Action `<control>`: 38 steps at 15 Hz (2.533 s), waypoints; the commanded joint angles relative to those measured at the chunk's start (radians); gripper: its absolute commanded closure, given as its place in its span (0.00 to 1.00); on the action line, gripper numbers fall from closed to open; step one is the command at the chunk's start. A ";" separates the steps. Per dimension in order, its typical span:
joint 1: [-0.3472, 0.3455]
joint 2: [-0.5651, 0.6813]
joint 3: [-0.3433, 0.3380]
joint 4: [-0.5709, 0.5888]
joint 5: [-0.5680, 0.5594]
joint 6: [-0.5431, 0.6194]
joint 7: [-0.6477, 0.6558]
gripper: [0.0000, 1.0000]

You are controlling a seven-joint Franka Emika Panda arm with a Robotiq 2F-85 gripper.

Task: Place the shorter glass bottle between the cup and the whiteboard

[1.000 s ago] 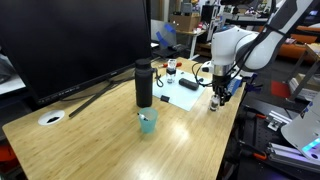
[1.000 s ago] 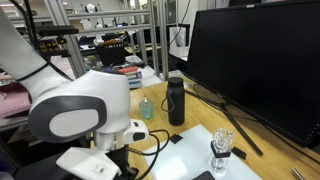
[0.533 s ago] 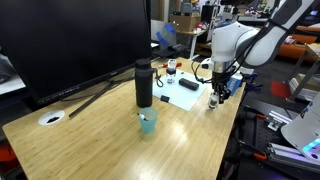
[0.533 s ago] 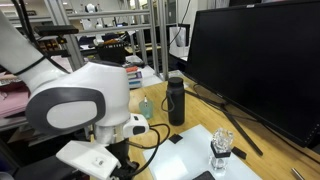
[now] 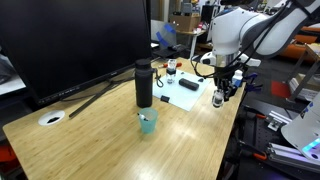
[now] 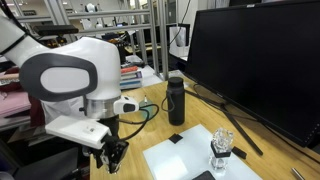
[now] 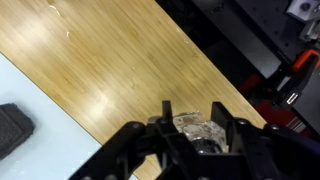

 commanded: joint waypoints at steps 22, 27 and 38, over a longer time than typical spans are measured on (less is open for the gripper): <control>0.088 0.379 0.161 0.436 0.010 -0.149 -0.574 0.81; 0.089 0.401 0.143 0.438 -0.033 0.016 -0.435 0.81; 0.089 0.464 0.125 0.428 -0.232 0.095 -0.176 0.26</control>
